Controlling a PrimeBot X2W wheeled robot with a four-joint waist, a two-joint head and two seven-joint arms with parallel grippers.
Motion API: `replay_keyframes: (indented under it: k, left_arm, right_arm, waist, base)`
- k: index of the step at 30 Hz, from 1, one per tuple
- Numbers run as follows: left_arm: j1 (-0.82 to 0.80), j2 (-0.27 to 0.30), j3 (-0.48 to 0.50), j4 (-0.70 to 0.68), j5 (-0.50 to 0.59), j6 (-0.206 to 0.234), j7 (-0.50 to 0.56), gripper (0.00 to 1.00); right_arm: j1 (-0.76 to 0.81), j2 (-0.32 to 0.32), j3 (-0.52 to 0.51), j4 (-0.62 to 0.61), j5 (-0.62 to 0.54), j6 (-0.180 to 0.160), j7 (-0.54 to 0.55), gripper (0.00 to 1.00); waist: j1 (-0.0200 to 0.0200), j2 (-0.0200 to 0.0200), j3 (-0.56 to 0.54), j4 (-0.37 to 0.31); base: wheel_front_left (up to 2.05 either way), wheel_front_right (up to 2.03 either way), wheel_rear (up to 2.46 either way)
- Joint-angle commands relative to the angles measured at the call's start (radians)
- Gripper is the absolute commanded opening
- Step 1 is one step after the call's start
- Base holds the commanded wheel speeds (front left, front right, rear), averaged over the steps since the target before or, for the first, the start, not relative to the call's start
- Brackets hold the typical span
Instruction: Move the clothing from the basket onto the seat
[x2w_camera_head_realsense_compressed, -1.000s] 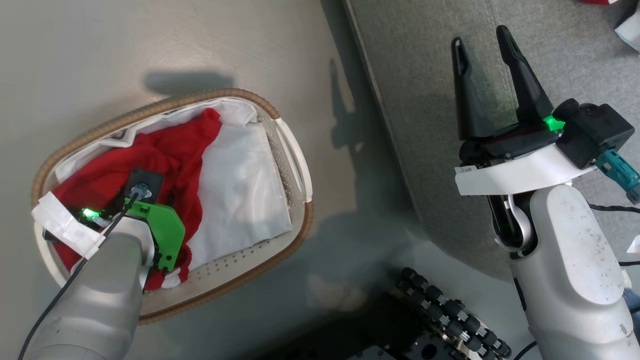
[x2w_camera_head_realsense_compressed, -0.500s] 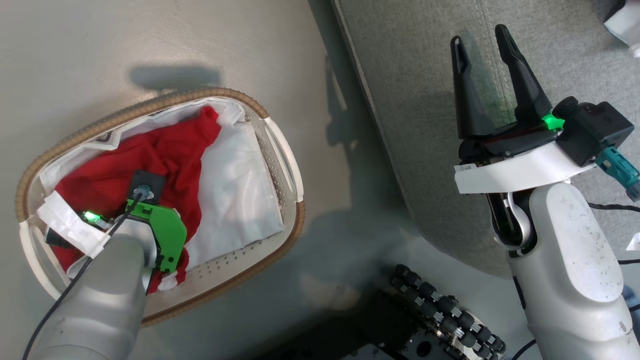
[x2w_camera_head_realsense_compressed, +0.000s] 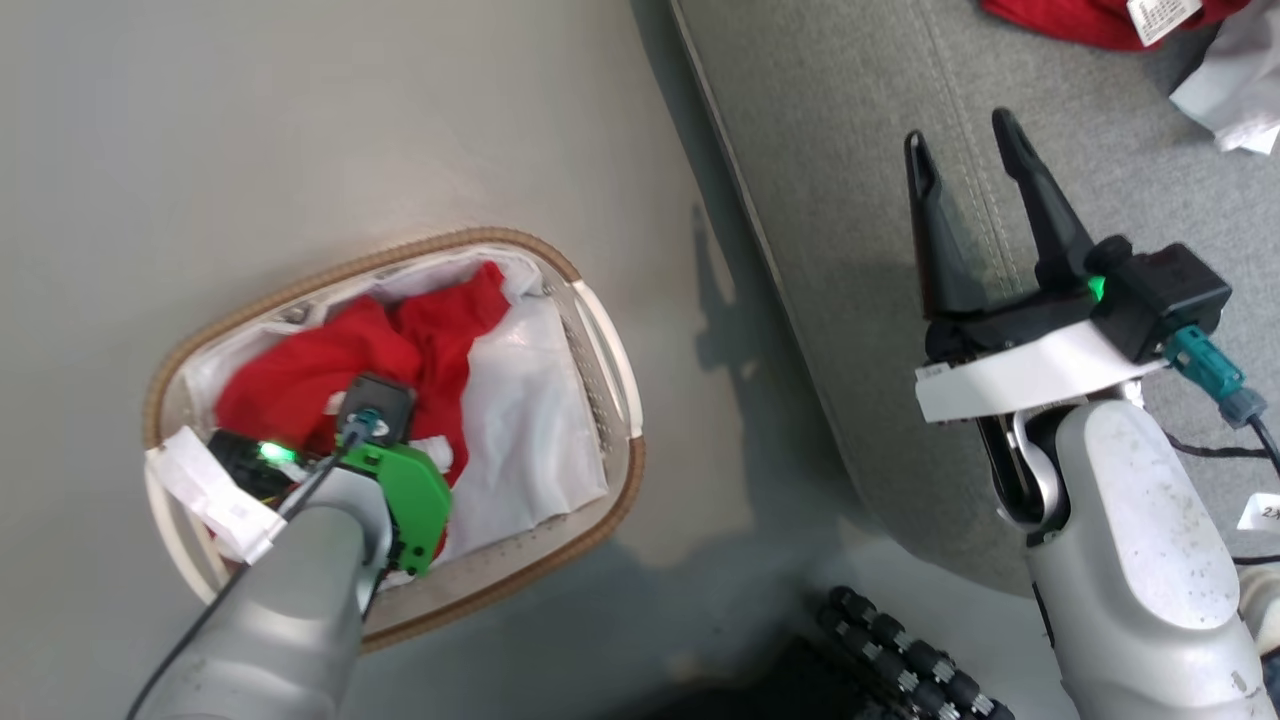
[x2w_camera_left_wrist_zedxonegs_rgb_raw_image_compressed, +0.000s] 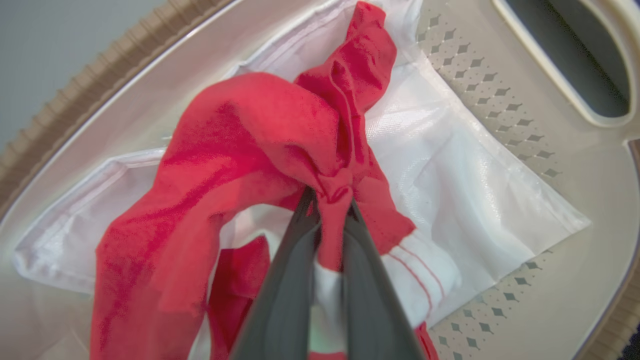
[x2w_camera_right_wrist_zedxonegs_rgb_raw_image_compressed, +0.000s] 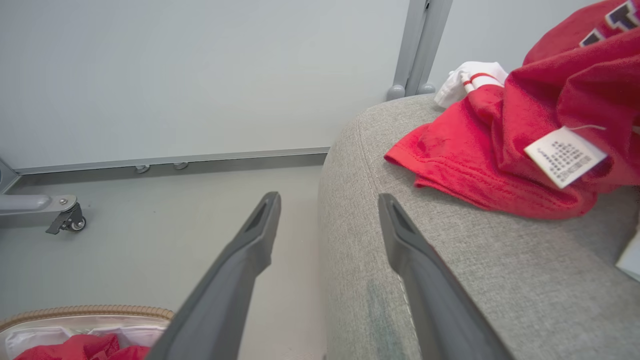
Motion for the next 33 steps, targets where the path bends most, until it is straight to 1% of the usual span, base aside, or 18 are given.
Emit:
replay_keyframes:
  k: [1,6,8,16,22,27,33]
  left_arm:
    - [0.024,-0.009,-0.007,-0.013,-0.003,-0.008,-0.011,0.00]
    - [0.056,-0.027,-0.023,-0.090,-0.007,-0.029,-0.027,0.00]
    - [0.071,-0.025,-0.024,-0.157,-0.005,-0.034,-0.027,0.00]
    - [0.145,0.034,-0.039,-0.425,0.026,-0.046,-0.027,0.00]
    - [0.123,0.086,-0.065,-0.574,0.052,-0.050,-0.027,0.00]
    - [0.075,0.126,-0.099,-0.650,0.060,-0.051,-0.027,0.00]
    - [-0.012,0.159,-0.150,-0.703,0.027,-0.050,-0.002,0.00]
  right_arm:
    - [0.022,-0.004,-0.009,0.008,-0.012,-0.001,-0.002,1.00]
    - [0.073,-0.004,-0.033,0.027,-0.057,-0.001,-0.002,1.00]
    - [0.096,-0.004,-0.045,0.035,-0.075,-0.001,-0.002,1.00]
    - [0.190,-0.004,-0.064,0.069,-0.124,-0.001,-0.002,1.00]
    - [0.251,-0.004,-0.054,0.082,-0.151,-0.001,-0.002,1.00]
    - [0.284,-0.004,-0.043,0.081,-0.168,-0.001,-0.002,1.00]
    - [0.315,-0.004,-0.023,0.078,-0.184,-0.001,-0.002,1.00]
  waist:
    - [-0.0001,0.0000,-0.100,0.064]
    - [-0.0001,0.0000,-0.211,0.115]
    - [-0.0001,0.0000,-0.260,0.135]
    - [-0.0001,0.0000,-0.444,0.184]
    - [-0.0001,0.0000,-0.557,0.202]
    - [-0.0001,0.0000,-0.622,0.212]
    - [-0.0001,0.0000,-0.687,0.224]
  base:
    - [0.00,0.00,0.00]
    - [0.00,0.00,0.00]
    - [0.00,0.00,0.00]
    - [0.00,0.00,0.00]
    - [0.00,0.00,0.00]
    - [0.00,0.00,0.00]
    - [0.00,0.00,0.00]
